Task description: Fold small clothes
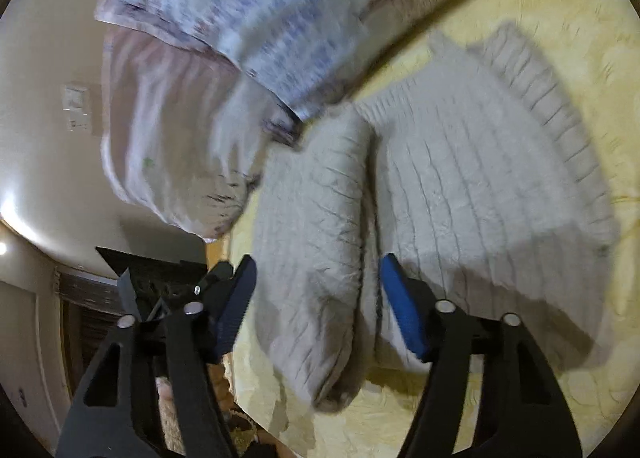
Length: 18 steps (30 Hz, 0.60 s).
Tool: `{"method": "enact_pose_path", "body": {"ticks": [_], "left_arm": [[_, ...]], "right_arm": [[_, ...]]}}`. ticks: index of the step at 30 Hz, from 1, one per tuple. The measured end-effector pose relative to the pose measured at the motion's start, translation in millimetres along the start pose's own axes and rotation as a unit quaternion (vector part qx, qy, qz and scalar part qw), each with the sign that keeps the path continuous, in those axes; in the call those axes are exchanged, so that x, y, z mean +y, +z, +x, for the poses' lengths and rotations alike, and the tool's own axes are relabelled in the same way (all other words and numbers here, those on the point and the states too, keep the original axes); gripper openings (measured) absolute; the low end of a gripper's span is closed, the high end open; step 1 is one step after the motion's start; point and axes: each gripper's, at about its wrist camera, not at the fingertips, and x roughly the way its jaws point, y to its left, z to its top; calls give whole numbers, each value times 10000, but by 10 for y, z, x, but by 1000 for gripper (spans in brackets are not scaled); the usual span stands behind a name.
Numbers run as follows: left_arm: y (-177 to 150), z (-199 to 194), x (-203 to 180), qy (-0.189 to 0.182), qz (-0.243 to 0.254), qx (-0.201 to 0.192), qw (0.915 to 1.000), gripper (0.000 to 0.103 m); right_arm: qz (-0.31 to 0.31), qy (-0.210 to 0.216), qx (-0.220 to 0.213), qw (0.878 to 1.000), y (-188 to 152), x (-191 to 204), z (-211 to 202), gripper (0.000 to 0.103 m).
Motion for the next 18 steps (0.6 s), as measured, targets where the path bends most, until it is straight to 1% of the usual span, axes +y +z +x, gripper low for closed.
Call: {"method": "enact_pose_path", "body": {"ticks": [1, 3, 6, 8, 10, 11, 12, 14, 15, 16, 18], "left_arm": [[-34, 51, 32, 57, -13, 107, 9999, 77], [-86, 140, 89, 114, -33, 272, 9996, 77], [-114, 217, 126, -95, -223, 339, 9991, 77], [-117, 248, 175, -217, -369, 392, 9983, 77], [-165, 220, 151, -231, -325, 388, 9984, 77], [-165, 222, 155, -221, -280, 401, 9986, 77], [-172, 235, 126, -213, -229, 435, 9986, 77], [-177, 260, 81, -227, -182, 525, 9982, 77], [-180, 262, 53, -195, -169, 532, 9982, 77], [-179, 251, 32, -209, -168, 496, 9984, 79], [-168, 208, 20, -367, -219, 404, 9983, 83]], "right_arm": [[95, -37, 110, 9999, 5, -30, 97, 54], [158, -32, 241, 9996, -1, -48, 215, 44], [127, -21, 206, 9997, -7, -38, 285, 43], [215, 67, 153, 9996, -3, -43, 309, 42], [200, 71, 55, 9998, 17, -20, 358, 41], [174, 16, 23, 9998, 22, -2, 398, 35], [152, -26, 29, 9999, 32, 9, 430, 23], [-181, -227, -98, 9995, 32, 133, 450, 19], [-549, -396, -232, 9974, 32, 264, 404, 18], [-775, -501, -318, 9952, 43, 338, 352, 17], [-1124, -636, -517, 9903, 87, 472, 211, 16]]}}
